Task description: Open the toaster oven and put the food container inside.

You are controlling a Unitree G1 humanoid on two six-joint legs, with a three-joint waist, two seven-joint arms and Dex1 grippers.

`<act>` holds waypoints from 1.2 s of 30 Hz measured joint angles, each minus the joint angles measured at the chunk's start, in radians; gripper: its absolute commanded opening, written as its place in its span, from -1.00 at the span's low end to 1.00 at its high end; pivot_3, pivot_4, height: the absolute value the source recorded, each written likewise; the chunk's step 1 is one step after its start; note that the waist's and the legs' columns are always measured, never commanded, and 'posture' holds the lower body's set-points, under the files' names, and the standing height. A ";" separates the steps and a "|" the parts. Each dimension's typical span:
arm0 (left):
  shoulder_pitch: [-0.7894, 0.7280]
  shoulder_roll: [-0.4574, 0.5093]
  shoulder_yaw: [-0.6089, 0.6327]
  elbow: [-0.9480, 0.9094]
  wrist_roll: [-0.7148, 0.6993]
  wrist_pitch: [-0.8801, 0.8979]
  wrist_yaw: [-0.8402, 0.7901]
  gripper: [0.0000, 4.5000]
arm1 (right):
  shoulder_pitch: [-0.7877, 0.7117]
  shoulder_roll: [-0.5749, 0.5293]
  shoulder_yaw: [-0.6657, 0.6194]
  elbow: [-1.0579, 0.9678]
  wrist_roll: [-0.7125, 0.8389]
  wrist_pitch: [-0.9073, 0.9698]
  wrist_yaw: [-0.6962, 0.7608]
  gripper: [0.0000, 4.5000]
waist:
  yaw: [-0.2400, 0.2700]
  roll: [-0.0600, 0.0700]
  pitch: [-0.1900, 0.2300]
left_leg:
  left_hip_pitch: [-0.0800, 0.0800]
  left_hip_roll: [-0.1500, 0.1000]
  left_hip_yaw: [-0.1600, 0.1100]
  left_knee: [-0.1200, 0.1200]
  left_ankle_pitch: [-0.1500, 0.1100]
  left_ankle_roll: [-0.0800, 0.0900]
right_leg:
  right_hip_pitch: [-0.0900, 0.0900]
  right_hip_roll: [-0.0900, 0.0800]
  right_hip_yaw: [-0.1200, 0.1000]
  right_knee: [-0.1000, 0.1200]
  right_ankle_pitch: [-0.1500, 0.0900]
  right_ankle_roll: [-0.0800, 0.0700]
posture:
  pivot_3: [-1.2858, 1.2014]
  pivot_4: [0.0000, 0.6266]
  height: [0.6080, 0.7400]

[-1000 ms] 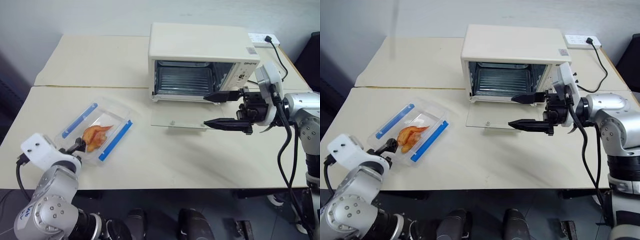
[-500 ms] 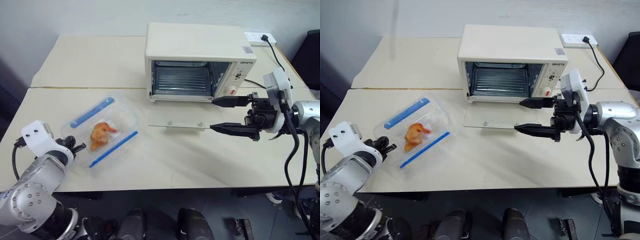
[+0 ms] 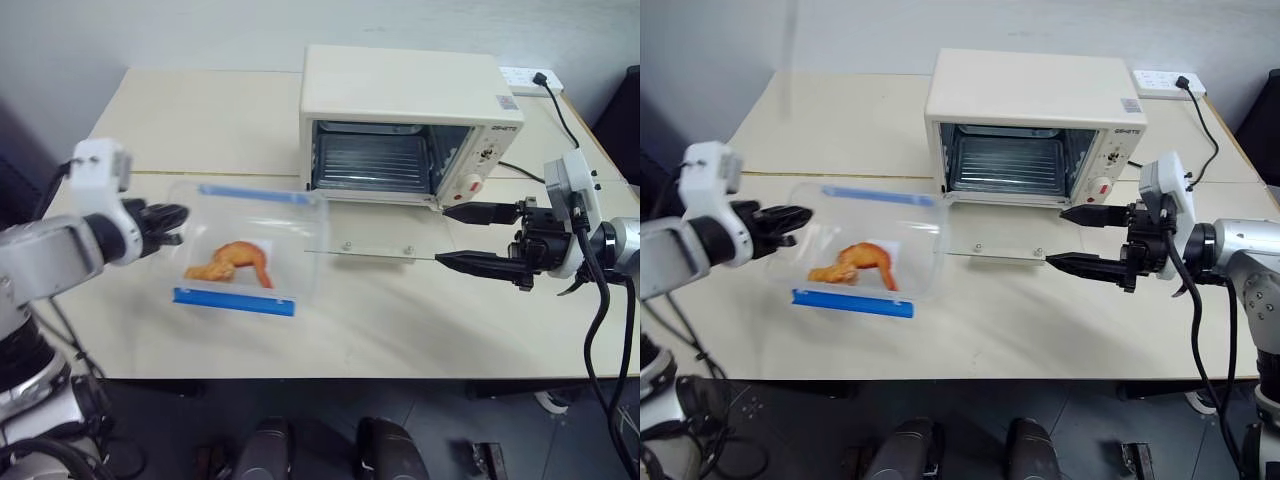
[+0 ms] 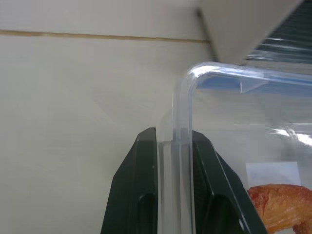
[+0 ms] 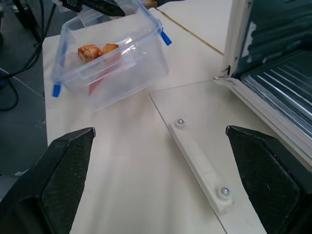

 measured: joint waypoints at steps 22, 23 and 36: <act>-0.393 -0.462 -0.356 0.541 0.543 -0.238 -0.128 -0.67 | 0.241 0.001 -0.229 -0.205 0.103 0.055 -0.227 1.00 | -0.009 -0.001 0.001 | 0.000 0.001 0.013 -0.004 0.001 -0.001 | -0.002 0.002 0.001 -0.002 0.000 0.000 | 0.03 -0.52 1.00; -0.400 -0.473 -0.359 0.562 0.566 -0.251 -0.138 -0.67 | 0.242 0.002 -0.230 -0.206 0.108 0.055 -0.236 1.00 | -0.009 -0.001 0.001 | 0.000 0.001 0.013 -0.004 0.001 -0.001 | -0.002 0.002 0.001 -0.002 0.000 0.000 | 0.03 -0.52 1.00; -0.432 -0.487 -0.340 0.597 0.709 -0.361 -0.299 0.41 | 0.262 0.011 -0.230 -0.208 0.117 0.049 -0.299 1.00 | -0.008 -0.002 0.001 | 0.000 0.001 0.013 -0.004 0.002 -0.001 | -0.002 0.002 0.000 -0.002 0.000 0.000 | 0.03 -0.52 1.00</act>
